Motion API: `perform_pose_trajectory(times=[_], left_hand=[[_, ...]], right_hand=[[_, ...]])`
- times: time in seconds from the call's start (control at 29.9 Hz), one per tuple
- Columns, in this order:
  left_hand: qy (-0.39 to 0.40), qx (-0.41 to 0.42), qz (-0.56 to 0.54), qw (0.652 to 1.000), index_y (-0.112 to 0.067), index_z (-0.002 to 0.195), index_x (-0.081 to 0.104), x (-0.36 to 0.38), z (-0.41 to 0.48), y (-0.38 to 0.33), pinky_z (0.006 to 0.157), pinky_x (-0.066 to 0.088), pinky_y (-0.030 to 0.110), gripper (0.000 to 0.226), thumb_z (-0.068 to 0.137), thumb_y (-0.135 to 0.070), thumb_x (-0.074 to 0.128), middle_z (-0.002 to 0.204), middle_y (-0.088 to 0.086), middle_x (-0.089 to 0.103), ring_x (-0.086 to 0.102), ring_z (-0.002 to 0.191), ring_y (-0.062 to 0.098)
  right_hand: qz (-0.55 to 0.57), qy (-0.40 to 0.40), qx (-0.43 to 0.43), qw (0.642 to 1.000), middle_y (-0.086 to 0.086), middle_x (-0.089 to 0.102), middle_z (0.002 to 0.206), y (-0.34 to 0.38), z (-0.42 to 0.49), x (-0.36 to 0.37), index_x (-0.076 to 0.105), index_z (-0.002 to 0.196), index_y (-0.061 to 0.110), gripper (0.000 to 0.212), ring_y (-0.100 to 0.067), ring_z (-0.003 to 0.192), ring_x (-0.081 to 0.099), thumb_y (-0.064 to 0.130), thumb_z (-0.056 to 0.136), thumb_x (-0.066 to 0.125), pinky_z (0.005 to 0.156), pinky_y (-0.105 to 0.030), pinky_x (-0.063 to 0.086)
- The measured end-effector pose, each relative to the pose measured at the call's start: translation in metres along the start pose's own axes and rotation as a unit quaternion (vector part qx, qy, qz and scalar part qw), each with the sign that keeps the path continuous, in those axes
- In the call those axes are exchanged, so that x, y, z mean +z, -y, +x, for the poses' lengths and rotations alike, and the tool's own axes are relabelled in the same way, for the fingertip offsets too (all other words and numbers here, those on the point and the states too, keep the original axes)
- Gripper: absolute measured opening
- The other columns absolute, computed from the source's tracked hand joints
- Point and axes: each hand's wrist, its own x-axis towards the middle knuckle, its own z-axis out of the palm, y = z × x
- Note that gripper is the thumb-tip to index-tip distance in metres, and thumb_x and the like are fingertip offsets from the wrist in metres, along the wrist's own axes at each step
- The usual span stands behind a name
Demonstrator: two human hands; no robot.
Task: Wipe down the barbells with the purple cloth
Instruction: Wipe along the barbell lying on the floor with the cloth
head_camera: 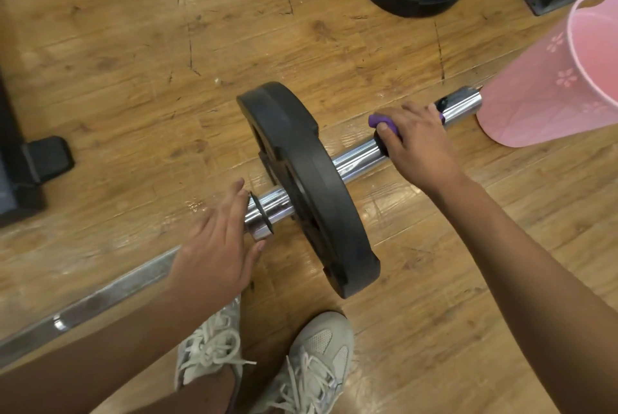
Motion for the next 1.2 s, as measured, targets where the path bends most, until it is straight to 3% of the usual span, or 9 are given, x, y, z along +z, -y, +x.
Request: perform_pose_trajectory(times=[0.2, 0.37, 0.47, 0.67, 0.87, 1.04, 1.2], left_hand=[[-0.006, 0.056, 0.024, 0.998, 0.008, 0.155, 0.015, 0.013, -0.019, -0.008, 0.119, 0.028, 0.048, 0.073, 0.103, -0.04, 0.035, 0.165, 0.025, 0.012, 0.029, 0.149, 0.034], [0.001, 0.091, 0.032, 0.995, 0.01, 0.155, 0.01, 0.015, -0.028, -0.011, 0.12, 0.024, 0.052, 0.079, 0.102, -0.042, 0.036, 0.165, 0.028, 0.005, 0.017, 0.153, 0.037], [0.006, 0.105, 0.041, 0.994, 0.01, 0.155, 0.008, 0.014, -0.03, -0.012, 0.12, 0.021, 0.054, 0.085, 0.101, -0.048, 0.038, 0.164, 0.029, 0.003, 0.012, 0.154, 0.038], [0.018, 0.183, 0.075, 0.98, 0.004, 0.158, -0.001, 0.012, -0.041, -0.006, 0.124, 0.009, 0.047, 0.088, 0.101, -0.054, 0.034, 0.166, 0.025, -0.003, 0.002, 0.155, 0.035], [0.048, 0.207, 0.067, 0.975, 0.0, 0.159, 0.0, 0.01, -0.047, -0.006, 0.121, 0.016, 0.047, 0.088, 0.101, -0.056, 0.036, 0.167, 0.021, -0.002, 0.003, 0.155, 0.035], [0.05, 0.24, 0.068, 0.967, 0.003, 0.157, 0.011, 0.007, -0.05, -0.007, 0.123, 0.011, 0.043, 0.085, 0.1, -0.055, 0.036, 0.167, 0.022, 0.004, 0.005, 0.155, 0.035], [0.048, 0.264, 0.041, 0.962, 0.004, 0.156, 0.018, 0.004, -0.057, -0.01, 0.125, 0.007, 0.038, 0.082, 0.102, -0.053, 0.038, 0.167, 0.022, 0.008, 0.009, 0.155, 0.035]], right_hand=[[0.01, 0.015, 0.005, 1.0, 0.0, 0.065, 0.132, -0.015, -0.027, -0.004, 0.063, 0.131, 0.02, 0.045, -0.029, 0.139, 0.041, 0.04, 0.104, 0.033, 0.114, -0.041, 0.019], [0.011, -0.022, 0.036, 0.999, 0.002, 0.067, 0.128, -0.017, -0.034, -0.003, 0.065, 0.126, 0.021, 0.04, -0.028, 0.132, 0.044, 0.037, 0.106, 0.034, 0.113, -0.049, 0.02], [0.019, -0.033, 0.031, 0.999, 0.0, 0.066, 0.128, -0.018, -0.04, -0.003, 0.064, 0.128, 0.017, 0.039, -0.028, 0.131, 0.044, 0.034, 0.105, 0.037, 0.111, -0.047, 0.021], [0.016, -0.017, -0.002, 1.0, 0.003, 0.066, 0.127, -0.005, -0.058, 0.005, 0.063, 0.127, 0.021, 0.036, -0.027, 0.125, 0.047, 0.035, 0.105, 0.038, 0.11, -0.054, 0.029], [0.023, 0.012, -0.022, 0.999, 0.002, 0.063, 0.13, -0.002, -0.076, 0.004, 0.059, 0.133, 0.02, 0.04, -0.024, 0.134, 0.043, 0.039, 0.106, 0.036, 0.117, -0.045, 0.021], [0.008, -0.008, -0.013, 1.0, -0.004, 0.066, 0.116, -0.025, -0.07, -0.013, 0.065, 0.125, 0.017, 0.037, -0.027, 0.114, 0.052, 0.034, 0.105, 0.038, 0.1, -0.036, 0.026], [-0.001, -0.012, 0.035, 0.999, -0.004, 0.066, 0.122, -0.054, -0.067, -0.024, 0.065, 0.127, 0.017, 0.04, -0.026, 0.115, 0.05, 0.035, 0.104, 0.038, 0.103, -0.046, 0.03]])
